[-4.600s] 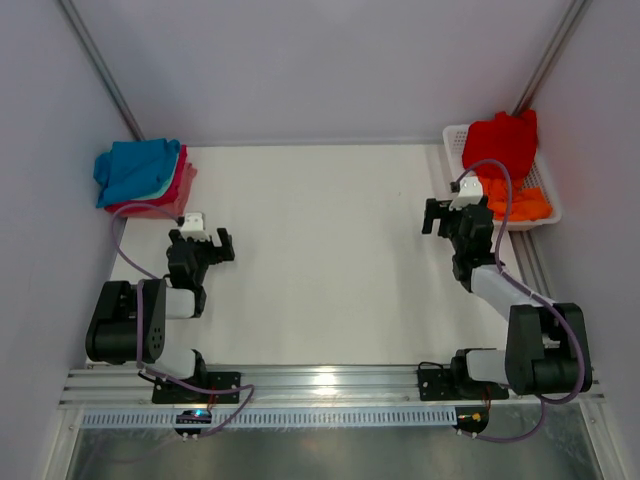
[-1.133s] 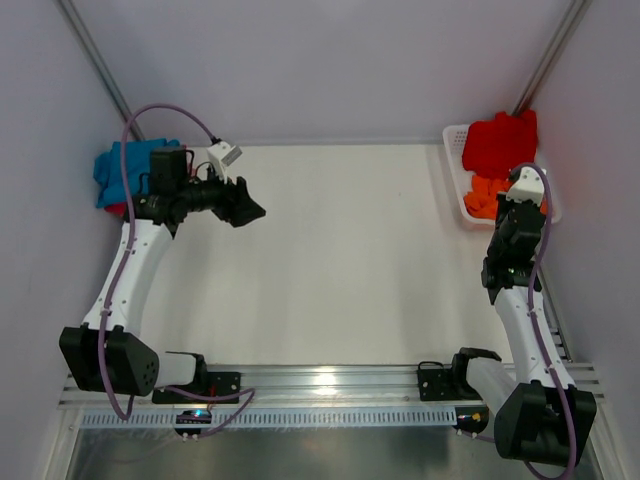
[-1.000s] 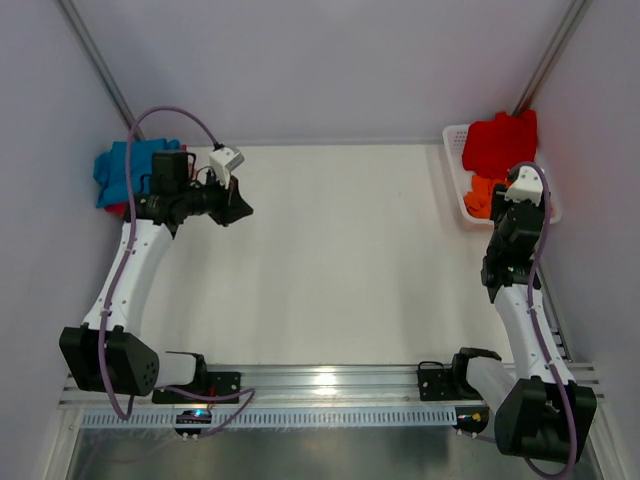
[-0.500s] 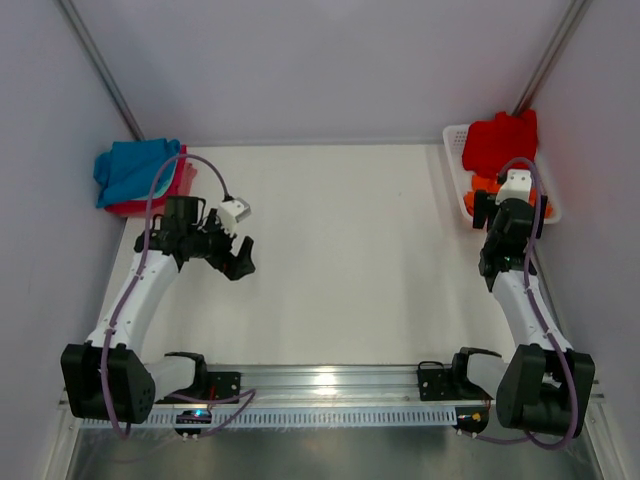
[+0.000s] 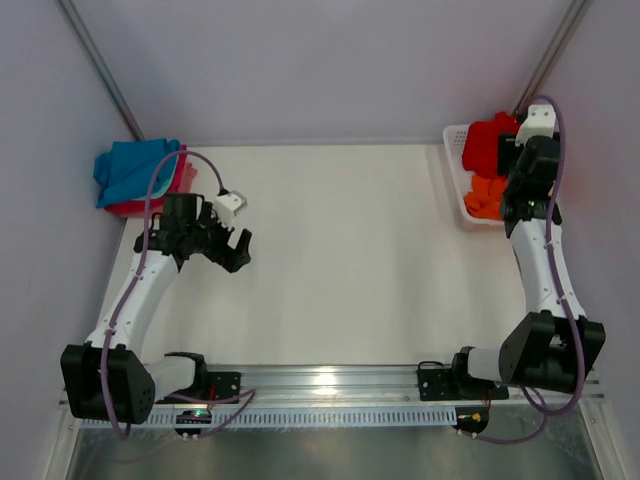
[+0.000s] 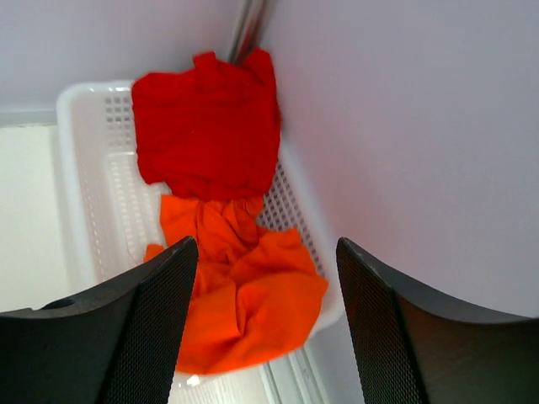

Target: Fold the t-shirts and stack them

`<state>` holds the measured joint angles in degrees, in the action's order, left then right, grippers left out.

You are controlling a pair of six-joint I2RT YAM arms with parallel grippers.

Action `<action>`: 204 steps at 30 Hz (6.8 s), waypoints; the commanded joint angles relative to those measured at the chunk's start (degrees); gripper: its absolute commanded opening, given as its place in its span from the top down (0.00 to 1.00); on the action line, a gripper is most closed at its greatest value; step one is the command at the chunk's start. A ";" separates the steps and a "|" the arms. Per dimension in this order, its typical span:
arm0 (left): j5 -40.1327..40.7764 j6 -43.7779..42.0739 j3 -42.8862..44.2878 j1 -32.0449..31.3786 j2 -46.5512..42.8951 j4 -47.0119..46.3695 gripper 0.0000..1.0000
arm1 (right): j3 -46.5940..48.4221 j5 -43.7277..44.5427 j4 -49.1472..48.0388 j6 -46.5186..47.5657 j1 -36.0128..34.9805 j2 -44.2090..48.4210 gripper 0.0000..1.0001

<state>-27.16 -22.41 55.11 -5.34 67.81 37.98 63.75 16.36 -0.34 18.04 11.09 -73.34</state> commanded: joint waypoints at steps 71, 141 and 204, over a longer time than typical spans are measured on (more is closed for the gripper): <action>10.81 3.78 1.05 -0.02 6.10 -4.32 0.01 | 21.96 -25.76 37.78 8.59 0.42 -28.18 0.97; -3.70 3.87 22.58 -1.60 20.61 4.48 0.01 | 41.54 -110.58 -91.70 -123.07 -7.31 -31.60 0.97; -4.56 10.54 22.41 -7.22 21.84 -1.15 0.01 | 46.47 -17.69 36.37 -7.67 -30.07 -13.75 0.97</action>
<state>-28.73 -13.61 77.43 -12.23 90.06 38.81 108.27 -0.43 35.20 9.98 -16.16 -85.41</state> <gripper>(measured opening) 0.991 0.038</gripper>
